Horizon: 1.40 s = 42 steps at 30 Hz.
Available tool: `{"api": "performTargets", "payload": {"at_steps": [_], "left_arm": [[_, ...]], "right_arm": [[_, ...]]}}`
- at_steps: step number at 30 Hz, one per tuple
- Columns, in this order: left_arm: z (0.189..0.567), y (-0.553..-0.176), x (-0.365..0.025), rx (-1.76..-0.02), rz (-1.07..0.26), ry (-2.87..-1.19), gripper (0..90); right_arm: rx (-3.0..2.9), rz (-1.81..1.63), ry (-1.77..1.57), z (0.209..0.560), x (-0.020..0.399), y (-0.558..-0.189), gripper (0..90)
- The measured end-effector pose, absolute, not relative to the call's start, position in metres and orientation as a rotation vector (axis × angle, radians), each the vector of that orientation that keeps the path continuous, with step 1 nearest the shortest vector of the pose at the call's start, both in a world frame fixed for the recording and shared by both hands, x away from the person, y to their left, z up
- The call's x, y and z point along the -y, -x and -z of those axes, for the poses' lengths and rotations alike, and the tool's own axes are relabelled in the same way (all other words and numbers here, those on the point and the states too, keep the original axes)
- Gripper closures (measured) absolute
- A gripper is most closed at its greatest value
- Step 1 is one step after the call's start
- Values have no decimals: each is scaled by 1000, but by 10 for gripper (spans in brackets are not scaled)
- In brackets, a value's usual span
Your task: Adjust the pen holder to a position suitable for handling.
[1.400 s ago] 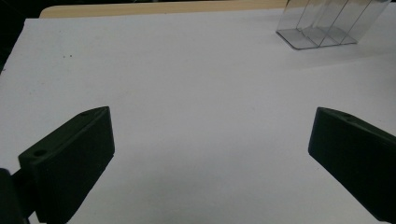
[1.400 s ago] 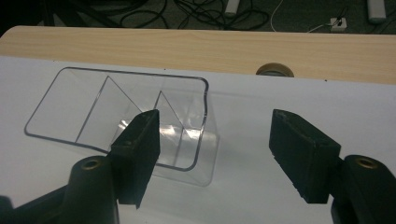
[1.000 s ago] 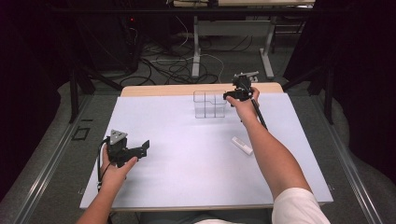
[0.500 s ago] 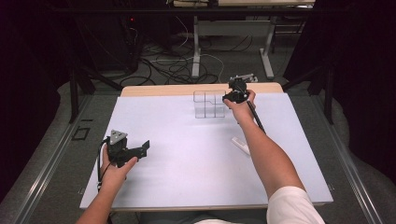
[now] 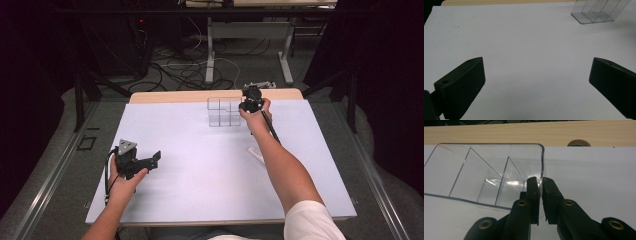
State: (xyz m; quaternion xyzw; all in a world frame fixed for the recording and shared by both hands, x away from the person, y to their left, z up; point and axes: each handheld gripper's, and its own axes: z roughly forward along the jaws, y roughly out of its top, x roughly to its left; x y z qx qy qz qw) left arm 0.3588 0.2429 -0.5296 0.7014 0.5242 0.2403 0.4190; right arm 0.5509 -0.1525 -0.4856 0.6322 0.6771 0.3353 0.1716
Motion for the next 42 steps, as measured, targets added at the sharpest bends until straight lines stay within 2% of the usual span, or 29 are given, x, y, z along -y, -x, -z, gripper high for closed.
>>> {"api": "performTargets", "payload": {"at_steps": [26, 42], "left_arm": [[530, -359, -244, -1319, -593, -1755, 4], [530, -360, -239, -1314, -596, -1768, 4]], "right_arm": [[-1950, -810, -1719, 478, 144, -547, 891], [-2001, -869, -1719, 476, 167, -508, 886]]}}
